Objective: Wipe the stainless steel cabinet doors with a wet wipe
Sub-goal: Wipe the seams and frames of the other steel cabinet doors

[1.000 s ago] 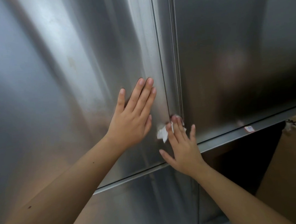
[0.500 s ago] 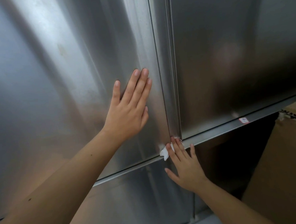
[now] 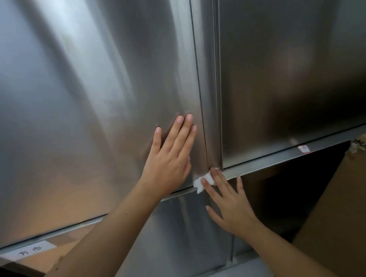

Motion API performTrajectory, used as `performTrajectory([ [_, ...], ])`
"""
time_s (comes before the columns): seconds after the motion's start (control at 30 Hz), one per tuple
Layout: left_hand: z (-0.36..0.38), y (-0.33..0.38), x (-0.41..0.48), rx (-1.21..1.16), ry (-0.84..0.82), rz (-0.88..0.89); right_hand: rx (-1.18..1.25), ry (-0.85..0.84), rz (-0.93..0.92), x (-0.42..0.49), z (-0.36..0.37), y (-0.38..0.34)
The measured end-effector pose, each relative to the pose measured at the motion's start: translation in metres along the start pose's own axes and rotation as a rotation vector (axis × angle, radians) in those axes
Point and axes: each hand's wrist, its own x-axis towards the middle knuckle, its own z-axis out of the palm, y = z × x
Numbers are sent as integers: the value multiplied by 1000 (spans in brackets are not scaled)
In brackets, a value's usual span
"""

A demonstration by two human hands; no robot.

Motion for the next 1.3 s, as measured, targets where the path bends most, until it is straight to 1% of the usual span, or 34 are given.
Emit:
performTrajectory([
  [0.3,9,31,-28,-55,-86,-133,38,41,-10,-1,0,-1],
  [0.5,11,37,-42,-76,-115,-111,25,30,7,-6,-5,-7],
  [0.73,5,35,-49,-185,-112,-132,-11,10,46,-15,-14,-26],
  [0.9,-1,31,-61,-254,-88,-129,-43,4,143,-28,-24,-39],
  [1.07,3,42,-73,-317,-91,-123,-70,37,193,-45,-30,-49],
  [1.3,9,67,-74,-364,-108,-101,-111,-19,253,-71,-23,-35],
])
